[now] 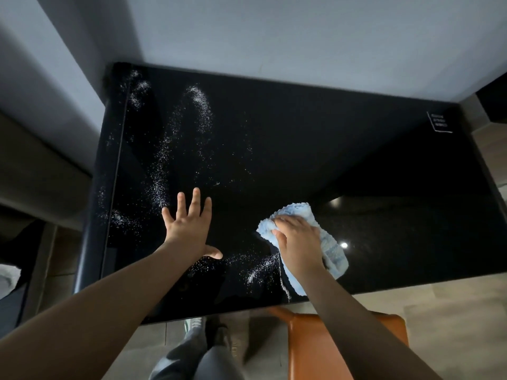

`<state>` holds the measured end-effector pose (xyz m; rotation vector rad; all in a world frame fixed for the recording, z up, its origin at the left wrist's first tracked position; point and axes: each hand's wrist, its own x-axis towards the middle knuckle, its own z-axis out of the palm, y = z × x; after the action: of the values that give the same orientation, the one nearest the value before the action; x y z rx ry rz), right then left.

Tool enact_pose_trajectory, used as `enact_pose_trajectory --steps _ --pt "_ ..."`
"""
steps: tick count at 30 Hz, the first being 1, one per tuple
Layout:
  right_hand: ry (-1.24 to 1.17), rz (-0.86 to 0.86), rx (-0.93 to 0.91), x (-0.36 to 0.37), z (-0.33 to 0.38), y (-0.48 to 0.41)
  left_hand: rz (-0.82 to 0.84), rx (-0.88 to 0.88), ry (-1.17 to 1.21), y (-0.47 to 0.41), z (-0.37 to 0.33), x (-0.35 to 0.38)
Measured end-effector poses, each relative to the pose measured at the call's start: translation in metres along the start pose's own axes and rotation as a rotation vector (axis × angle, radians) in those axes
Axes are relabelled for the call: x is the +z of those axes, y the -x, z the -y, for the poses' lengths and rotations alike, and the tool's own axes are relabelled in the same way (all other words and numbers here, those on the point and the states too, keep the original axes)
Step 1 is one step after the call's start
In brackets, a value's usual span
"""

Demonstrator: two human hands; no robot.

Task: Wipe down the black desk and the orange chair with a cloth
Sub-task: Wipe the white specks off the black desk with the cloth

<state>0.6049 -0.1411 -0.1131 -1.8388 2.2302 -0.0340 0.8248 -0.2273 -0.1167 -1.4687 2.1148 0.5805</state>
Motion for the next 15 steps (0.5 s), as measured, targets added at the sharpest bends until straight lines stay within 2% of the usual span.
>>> enact_pose_trajectory --steps 15 --pt "-0.082 -0.007 0.014 0.002 0.002 0.066 0.009 -0.019 -0.032 0.002 -0.002 -0.003"
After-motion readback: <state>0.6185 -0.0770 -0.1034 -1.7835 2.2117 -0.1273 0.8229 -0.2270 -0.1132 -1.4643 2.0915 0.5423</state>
